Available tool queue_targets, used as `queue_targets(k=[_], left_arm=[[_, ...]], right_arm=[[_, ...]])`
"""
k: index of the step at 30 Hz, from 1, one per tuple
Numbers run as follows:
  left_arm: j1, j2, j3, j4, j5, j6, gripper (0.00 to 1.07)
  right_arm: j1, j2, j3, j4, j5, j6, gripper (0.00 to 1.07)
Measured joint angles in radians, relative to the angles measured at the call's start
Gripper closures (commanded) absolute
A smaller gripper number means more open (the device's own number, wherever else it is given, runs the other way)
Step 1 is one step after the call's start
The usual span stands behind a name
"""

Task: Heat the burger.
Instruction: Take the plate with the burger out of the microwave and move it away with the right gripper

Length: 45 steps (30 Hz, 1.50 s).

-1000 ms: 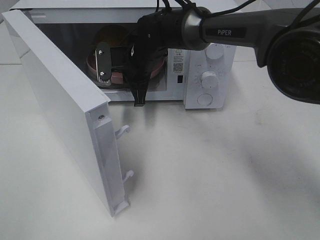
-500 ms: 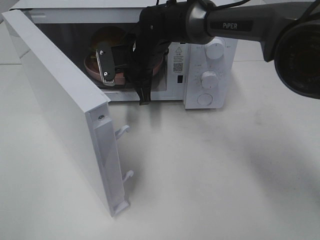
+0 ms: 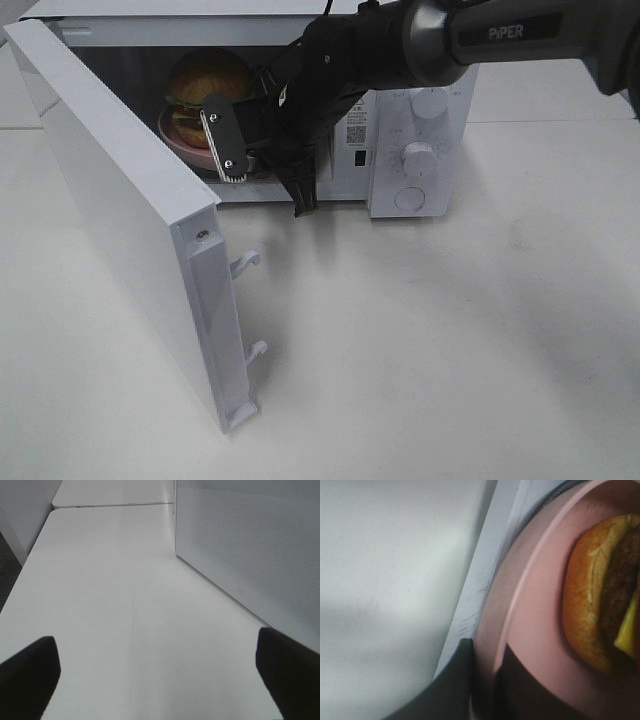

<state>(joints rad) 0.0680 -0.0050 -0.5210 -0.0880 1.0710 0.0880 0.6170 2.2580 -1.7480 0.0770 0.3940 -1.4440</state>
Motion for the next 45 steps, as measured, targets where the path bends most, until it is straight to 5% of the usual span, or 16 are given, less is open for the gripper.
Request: queue_targets(k=[14,45], left_arm=[[0.0,0.0,0.0,0.0,0.0,0.0,0.06],[0.0,0.0,0.0,0.0,0.0,0.0,0.06]], right_arm=[[0.0,-0.13,0.218,0.065,-0.076,-0.106,1.07],[0.011,-0.361,0.521,0.187,-0.113,-0.289,1.07]])
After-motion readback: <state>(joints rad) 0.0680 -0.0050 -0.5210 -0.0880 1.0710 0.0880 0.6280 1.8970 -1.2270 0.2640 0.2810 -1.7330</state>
